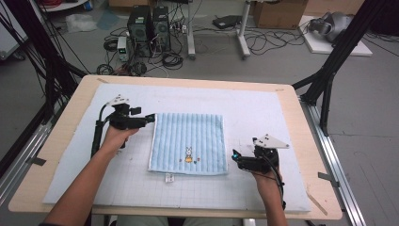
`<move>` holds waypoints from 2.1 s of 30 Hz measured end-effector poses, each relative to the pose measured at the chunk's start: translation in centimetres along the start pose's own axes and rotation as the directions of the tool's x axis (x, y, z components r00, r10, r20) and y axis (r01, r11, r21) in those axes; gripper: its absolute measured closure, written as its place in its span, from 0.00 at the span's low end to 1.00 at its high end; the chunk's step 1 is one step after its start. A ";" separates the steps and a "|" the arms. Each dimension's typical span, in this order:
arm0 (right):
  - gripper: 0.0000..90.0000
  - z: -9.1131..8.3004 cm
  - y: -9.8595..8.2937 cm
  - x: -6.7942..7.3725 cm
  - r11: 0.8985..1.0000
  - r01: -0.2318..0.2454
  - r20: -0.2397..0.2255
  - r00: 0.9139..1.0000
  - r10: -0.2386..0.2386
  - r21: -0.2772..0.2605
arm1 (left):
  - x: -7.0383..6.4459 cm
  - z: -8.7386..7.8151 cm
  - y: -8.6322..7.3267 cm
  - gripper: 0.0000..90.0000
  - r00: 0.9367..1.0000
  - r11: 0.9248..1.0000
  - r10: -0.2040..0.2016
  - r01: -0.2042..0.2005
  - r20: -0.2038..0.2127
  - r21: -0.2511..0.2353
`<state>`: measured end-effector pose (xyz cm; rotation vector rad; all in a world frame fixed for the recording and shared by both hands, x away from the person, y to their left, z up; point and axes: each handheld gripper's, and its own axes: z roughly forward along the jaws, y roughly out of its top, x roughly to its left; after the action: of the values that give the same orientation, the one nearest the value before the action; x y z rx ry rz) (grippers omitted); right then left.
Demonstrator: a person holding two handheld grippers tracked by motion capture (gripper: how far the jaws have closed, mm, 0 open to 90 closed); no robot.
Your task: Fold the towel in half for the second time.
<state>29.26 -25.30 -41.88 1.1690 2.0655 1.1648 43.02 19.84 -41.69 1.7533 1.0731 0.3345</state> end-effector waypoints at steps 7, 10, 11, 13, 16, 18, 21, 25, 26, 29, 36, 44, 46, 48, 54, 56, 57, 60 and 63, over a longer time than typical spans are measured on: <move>0.12 0.2 -0.1 0.1 1.000 0.003 -0.007 1.000 -0.003 0.011 | 0.8 3.1 0.4 0.30 0.998 0.996 0.051 -0.048 -0.047 0.073; 0.12 0.3 -0.1 0.0 1.000 -0.001 -0.010 1.000 0.001 0.014 | 0.9 4.1 0.2 0.34 0.995 0.991 0.081 -0.076 -0.050 0.109; 0.12 0.3 -0.2 0.0 1.000 0.001 -0.011 1.000 -0.001 0.013 | 0.9 4.4 0.1 0.35 0.995 0.990 0.082 -0.075 -0.051 0.119; 0.12 0.3 -0.1 0.0 1.000 0.002 -0.011 1.000 -0.001 0.017 | 0.8 4.8 -0.1 0.40 0.993 0.987 0.099 -0.091 -0.058 0.130; 0.12 0.6 -0.1 0.1 1.000 0.005 -0.017 1.000 -0.004 0.023 | 0.8 5.4 -0.6 0.49 0.990 0.981 0.122 -0.110 -0.065 0.162; 0.12 0.7 0.0 0.1 1.000 0.005 -0.020 1.000 -0.005 0.025 | 0.6 5.7 -0.8 0.54 0.988 0.977 0.137 -0.123 -0.071 0.175; 0.12 1.1 0.3 0.1 1.000 0.002 -0.029 1.000 -0.001 0.025 | 0.4 5.7 -0.8 0.64 0.985 0.973 0.161 -0.147 -0.068 0.176; 0.12 2.4 1.4 -0.1 0.999 -0.002 -0.044 0.999 0.003 0.035 | 0.1 5.8 -0.8 0.79 0.983 0.970 0.178 -0.168 -0.042 0.178; 0.12 2.9 1.7 -0.2 0.999 0.004 -0.045 0.999 -0.002 0.042 | 0.0 5.8 -0.9 0.84 0.983 0.969 0.183 -0.174 -0.034 0.177; 0.12 5.2 3.0 -1.0 0.997 -0.010 -0.060 0.998 0.015 0.082 | -0.1 5.8 -0.9 0.90 0.982 0.968 0.186 -0.179 -0.026 0.178; 0.15 10.6 5.8 -2.3 0.984 -0.004 -0.101 0.995 0.023 0.180 | 0.0 5.8 -0.9 0.94 0.985 0.970 0.174 -0.168 -0.018 0.174; 0.29 14.6 7.0 -3.0 0.973 -0.020 -0.080 0.996 0.039 0.232 | 0.0 5.8 -1.0 0.94 0.990 0.977 0.137 -0.131 -0.025 0.169; 0.37 15.4 7.3 -2.9 0.969 -0.022 -0.077 0.996 0.042 0.244 | 0.0 5.7 -1.0 0.94 0.991 0.977 0.130 -0.123 -0.026 0.172; 0.47 16.0 7.4 -2.7 0.962 -0.005 -0.056 0.998 0.021 0.271 | 0.0 5.7 -1.0 0.94 0.992 0.979 0.124 -0.118 -0.025 0.169; 0.72 16.9 7.8 -2.4 0.960 -0.006 -0.067 0.997 0.026 0.281 | 0.0 5.7 -1.0 0.94 0.993 0.979 0.119 -0.113 -0.025 0.167; 0.82 16.8 7.8 -2.4 0.958 -0.017 -0.096 0.994 0.046 0.286 | 0.0 5.7 -1.0 0.94 0.992 0.979 0.125 -0.119 -0.028 0.168; 0.86 16.8 7.8 -2.4 0.959 -0.013 -0.107 0.993 0.045 0.283 | 0.0 5.7 -1.0 0.94 0.991 0.977 0.130 -0.124 -0.028 0.172; 0.91 16.8 7.9 -2.2 0.958 0.002 -0.111 0.993 0.031 0.288 | 0.1 5.7 -1.0 0.95 0.993 0.979 0.118 -0.112 -0.028 0.173; 0.92 16.6 8.2 -1.6 0.962 0.073 -0.059 0.997 -0.059 0.264 | 0.0 5.6 -1.0 0.95 0.993 0.982 0.109 -0.099 -0.049 0.162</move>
<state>45.94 -17.26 -43.40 1.1892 2.3359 0.9145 46.17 16.48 -45.05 1.9572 1.0756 0.3743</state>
